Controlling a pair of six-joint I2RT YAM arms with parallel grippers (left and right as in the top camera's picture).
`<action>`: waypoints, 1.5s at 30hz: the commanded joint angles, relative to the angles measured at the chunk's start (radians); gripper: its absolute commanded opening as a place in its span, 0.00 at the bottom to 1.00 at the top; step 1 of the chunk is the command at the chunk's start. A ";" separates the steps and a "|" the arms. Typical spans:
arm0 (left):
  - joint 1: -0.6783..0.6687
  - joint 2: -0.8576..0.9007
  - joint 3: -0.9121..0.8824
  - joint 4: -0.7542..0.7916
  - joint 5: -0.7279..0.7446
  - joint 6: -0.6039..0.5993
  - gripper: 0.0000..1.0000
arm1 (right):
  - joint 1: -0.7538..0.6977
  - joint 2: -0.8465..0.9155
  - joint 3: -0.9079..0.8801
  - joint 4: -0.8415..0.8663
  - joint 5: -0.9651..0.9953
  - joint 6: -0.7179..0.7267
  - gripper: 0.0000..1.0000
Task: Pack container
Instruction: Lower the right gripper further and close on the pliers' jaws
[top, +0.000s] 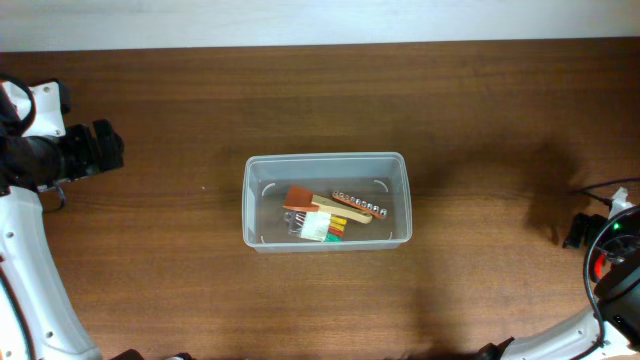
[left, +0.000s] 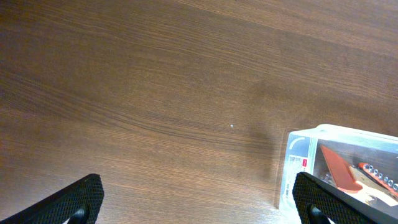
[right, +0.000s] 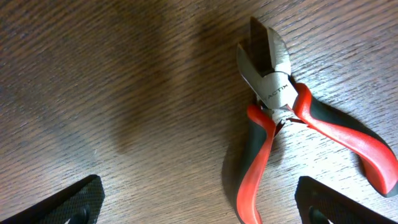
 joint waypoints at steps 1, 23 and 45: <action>0.003 0.002 0.020 0.001 0.011 -0.009 0.99 | -0.002 0.013 -0.007 0.004 -0.010 0.008 0.99; 0.003 0.002 0.020 0.001 0.011 -0.009 0.99 | -0.002 0.013 -0.073 0.045 -0.018 0.008 0.99; 0.003 0.002 0.020 0.001 0.010 -0.009 0.99 | -0.002 0.013 -0.073 0.092 -0.006 0.091 0.87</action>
